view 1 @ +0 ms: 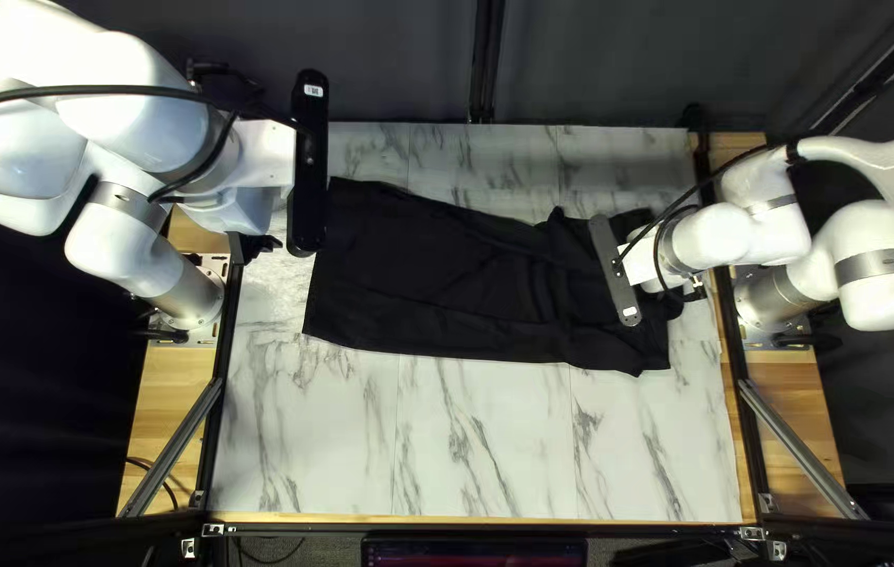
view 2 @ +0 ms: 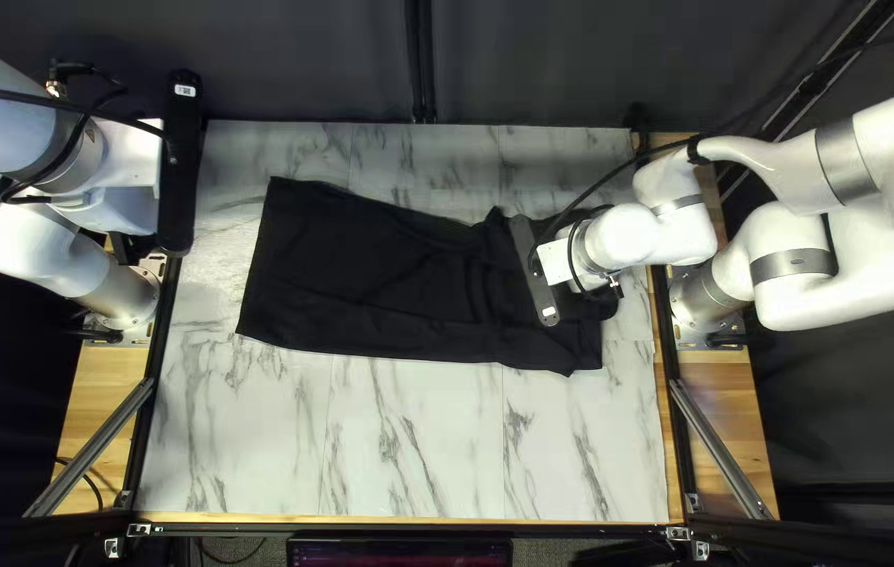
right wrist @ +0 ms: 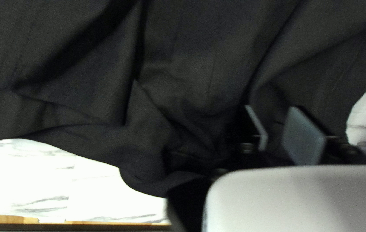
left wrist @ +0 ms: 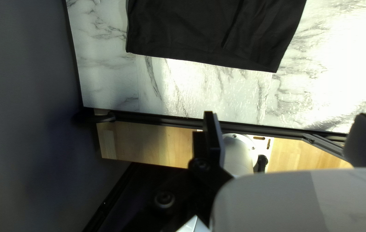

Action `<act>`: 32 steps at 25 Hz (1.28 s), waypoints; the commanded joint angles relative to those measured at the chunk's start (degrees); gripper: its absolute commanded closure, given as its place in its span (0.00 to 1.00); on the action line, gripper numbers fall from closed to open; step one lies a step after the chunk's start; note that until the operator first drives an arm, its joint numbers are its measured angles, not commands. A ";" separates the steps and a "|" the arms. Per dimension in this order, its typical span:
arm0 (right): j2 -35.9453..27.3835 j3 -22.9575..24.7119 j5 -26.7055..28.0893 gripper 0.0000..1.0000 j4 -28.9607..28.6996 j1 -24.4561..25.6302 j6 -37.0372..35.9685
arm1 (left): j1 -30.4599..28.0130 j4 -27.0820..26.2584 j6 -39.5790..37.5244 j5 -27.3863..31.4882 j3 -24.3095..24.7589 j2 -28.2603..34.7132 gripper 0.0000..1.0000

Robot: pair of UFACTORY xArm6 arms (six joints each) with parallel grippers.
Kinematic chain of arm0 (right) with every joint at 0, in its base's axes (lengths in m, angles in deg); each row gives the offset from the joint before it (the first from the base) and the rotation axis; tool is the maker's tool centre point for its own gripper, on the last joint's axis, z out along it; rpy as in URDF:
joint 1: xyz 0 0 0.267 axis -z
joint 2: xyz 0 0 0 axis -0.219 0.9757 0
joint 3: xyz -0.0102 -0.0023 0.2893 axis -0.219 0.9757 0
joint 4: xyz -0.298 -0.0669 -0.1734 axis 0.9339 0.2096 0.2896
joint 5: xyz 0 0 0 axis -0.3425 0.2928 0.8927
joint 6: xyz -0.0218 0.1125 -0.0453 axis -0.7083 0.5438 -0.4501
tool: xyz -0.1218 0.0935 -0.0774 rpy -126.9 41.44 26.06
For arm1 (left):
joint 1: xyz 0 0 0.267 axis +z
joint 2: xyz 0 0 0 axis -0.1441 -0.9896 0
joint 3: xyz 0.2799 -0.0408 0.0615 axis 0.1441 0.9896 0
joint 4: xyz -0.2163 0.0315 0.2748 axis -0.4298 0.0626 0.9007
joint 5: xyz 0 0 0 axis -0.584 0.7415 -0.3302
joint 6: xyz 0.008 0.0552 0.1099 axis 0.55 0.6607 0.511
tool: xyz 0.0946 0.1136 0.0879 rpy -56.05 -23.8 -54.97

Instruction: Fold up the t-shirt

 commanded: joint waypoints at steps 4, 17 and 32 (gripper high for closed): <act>1.77 -7.61 0.15 0.00 -18.28 14.42 -30.48 | 0.00 0.00 0.00 0.00 0.00 0.00 0.00; -14.36 -17.85 28.45 0.00 -23.98 28.56 -35.76 | 0.00 0.00 0.00 0.00 0.00 0.00 0.00; -19.82 -34.37 53.25 0.00 -23.85 32.55 -28.82 | 0.00 0.00 0.00 0.00 0.00 0.00 0.00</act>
